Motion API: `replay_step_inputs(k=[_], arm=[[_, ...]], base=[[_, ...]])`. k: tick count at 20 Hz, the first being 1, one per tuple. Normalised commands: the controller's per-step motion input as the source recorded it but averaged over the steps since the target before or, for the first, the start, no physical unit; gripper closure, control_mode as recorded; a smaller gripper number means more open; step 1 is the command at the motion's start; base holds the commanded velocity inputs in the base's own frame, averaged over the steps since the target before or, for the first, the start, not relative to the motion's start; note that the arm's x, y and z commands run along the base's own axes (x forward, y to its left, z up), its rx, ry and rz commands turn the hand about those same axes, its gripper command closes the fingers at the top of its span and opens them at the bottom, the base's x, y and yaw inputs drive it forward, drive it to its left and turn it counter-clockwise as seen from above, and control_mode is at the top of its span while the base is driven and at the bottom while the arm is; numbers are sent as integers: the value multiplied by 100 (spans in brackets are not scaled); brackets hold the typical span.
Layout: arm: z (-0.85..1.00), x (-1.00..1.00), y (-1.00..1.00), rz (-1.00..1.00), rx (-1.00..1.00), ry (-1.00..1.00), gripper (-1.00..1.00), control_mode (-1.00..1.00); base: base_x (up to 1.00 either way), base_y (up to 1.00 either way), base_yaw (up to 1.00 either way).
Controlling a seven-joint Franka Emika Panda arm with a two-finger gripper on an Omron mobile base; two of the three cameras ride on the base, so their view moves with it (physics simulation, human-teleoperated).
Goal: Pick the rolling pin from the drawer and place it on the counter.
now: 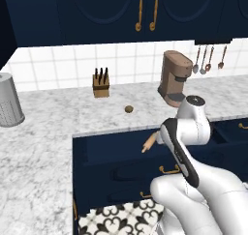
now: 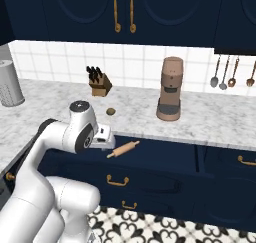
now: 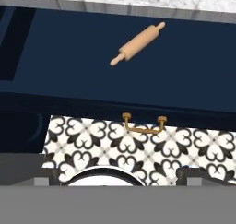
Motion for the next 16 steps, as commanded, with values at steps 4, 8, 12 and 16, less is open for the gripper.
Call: replay_step_inputs(k=[4,8,12,16], arm=[[-26,81,-4,0,3,0,-100,-100],[-46,92,0,0,0,4,-100,-100],[-34,78,0,0,0,10,-100,-100],[-30,58,0,0,0,14,-100,-100]], base=[[0,0,0],[0,0,0],[0,0,0],[0,0,0]])
